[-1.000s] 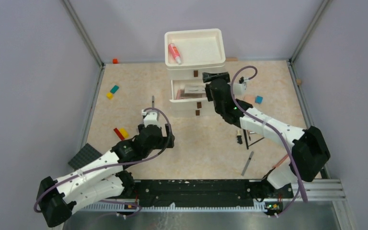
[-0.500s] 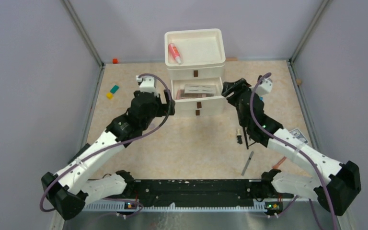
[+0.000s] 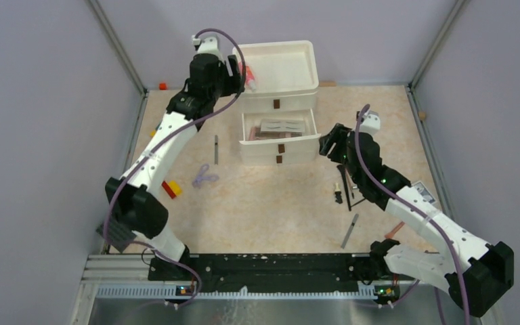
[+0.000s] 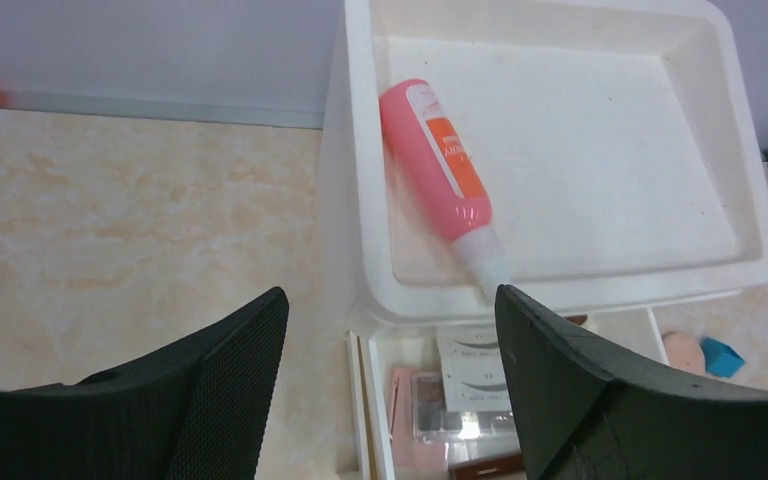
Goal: Organize the makeup
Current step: Close the drawer in the storage box.
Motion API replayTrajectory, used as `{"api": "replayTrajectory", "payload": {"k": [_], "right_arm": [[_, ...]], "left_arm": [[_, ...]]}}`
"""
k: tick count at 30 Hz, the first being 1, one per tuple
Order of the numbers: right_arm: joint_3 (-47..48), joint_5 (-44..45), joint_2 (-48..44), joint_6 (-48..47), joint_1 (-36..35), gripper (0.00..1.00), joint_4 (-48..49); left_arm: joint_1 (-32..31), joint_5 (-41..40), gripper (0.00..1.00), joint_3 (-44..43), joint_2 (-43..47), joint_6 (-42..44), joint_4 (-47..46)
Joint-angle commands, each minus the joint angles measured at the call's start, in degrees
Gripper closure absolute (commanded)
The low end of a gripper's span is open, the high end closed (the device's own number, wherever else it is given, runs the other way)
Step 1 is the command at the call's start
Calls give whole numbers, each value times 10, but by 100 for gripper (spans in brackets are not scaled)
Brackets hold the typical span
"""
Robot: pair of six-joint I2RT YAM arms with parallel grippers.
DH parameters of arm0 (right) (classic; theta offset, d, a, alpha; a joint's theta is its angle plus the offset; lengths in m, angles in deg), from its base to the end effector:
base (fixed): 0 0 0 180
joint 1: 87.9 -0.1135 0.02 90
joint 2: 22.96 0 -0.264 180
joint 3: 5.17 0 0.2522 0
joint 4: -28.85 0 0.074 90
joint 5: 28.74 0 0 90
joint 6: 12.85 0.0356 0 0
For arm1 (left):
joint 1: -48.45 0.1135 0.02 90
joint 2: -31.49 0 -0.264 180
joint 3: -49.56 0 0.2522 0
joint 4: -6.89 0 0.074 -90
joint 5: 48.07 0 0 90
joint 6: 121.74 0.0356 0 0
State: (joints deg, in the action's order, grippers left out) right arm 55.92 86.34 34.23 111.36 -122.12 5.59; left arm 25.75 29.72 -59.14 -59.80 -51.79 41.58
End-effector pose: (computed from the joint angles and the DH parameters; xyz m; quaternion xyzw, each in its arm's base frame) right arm 0.1977 0.1162 0.3173 0.1255 0.7965 0.1708 0.5663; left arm 0.3447 -0.1360 0.4206 -0.0445 0.8020 -0.1351 0.5802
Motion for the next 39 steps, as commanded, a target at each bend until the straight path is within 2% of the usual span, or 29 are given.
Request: {"api": "replayTrajectory", "payload": {"k": [1,8,13,25,30,36,39], "right_arm": [[5,-41,-17,-17,3,41,-5],[-7,-43,-23,-19,4,41,0],[-14,-53,-24,-8,4,41,-1],[-49,-71,-36,19,4,41,6],[-58,-114,-29,8,4,42,33],[-75,-170,-1,-7,4,46,90],[-74,-187,21,-13,4,48,114]], "left_arm": [[9,-10,21,-89,-63,39,11],[11,-38,27,-162,-137,69,21],[14,-68,28,-180,-172,86,23],[32,-29,35,-193,-222,96,-5],[38,-9,38,-208,-240,98,-8],[41,18,48,-226,-260,105,-17],[41,25,56,-242,-271,106,-9]]}}
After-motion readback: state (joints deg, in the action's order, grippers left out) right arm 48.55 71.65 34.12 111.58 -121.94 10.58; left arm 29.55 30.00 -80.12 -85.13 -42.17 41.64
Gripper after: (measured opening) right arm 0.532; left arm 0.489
